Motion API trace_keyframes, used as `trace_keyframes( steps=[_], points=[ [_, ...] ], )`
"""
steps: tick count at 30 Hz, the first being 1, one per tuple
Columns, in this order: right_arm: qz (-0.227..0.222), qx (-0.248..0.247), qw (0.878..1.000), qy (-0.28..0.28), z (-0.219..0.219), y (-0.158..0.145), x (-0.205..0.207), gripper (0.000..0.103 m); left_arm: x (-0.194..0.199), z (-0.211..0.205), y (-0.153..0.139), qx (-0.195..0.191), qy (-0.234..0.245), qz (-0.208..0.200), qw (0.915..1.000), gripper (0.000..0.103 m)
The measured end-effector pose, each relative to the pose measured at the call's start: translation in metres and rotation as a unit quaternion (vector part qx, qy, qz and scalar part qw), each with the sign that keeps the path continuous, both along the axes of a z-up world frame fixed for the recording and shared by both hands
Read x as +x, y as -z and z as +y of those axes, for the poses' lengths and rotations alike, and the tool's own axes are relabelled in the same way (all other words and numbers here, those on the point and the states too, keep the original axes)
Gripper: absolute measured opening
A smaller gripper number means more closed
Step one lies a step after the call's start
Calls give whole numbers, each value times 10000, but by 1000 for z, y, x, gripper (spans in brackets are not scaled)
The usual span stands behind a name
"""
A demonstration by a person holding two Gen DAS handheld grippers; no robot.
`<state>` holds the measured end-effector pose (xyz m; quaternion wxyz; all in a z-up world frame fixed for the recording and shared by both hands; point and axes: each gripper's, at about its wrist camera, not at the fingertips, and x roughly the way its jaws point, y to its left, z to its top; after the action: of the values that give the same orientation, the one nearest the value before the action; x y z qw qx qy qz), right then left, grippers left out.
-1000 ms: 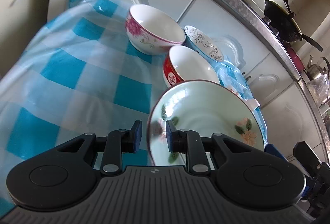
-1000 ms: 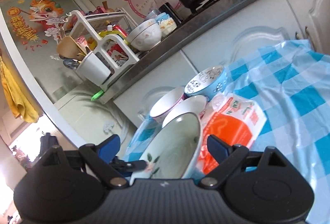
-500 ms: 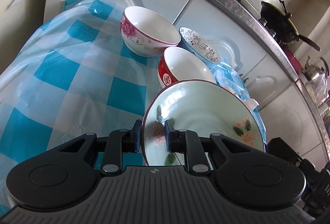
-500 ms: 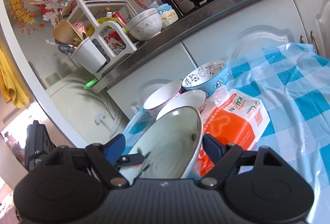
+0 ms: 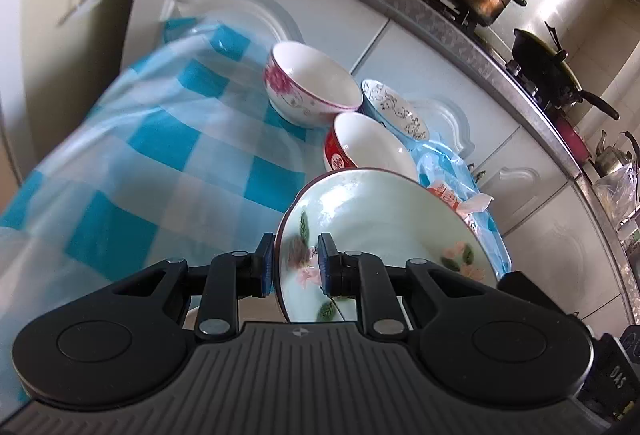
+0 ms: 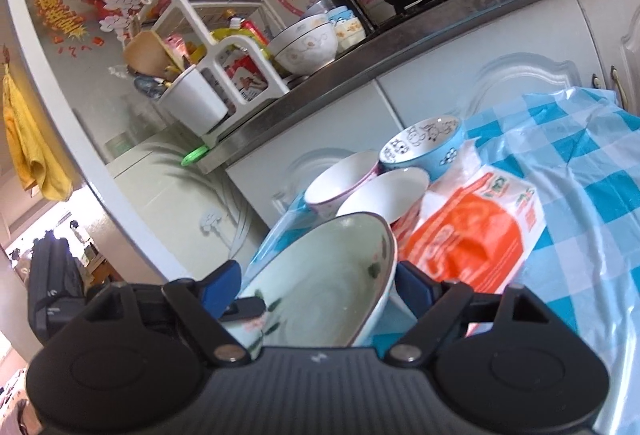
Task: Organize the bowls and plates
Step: 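Carry the held green plate with the left tool toward the white plate stack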
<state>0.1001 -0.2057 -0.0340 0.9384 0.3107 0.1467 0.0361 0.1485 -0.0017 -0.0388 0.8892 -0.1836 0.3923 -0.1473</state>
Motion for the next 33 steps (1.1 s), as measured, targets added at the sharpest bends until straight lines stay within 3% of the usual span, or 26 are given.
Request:
trace_keyframes(
  steps=[14, 33],
  points=[
    [38, 12, 9979, -644, 43, 4, -18, 85, -57, 35, -9, 419, -349, -288, 9981, 18],
    [252, -384, 9948, -907, 68, 15, -42, 85, -87, 41, 10, 831, -363, -414, 9950, 19]
  ],
)
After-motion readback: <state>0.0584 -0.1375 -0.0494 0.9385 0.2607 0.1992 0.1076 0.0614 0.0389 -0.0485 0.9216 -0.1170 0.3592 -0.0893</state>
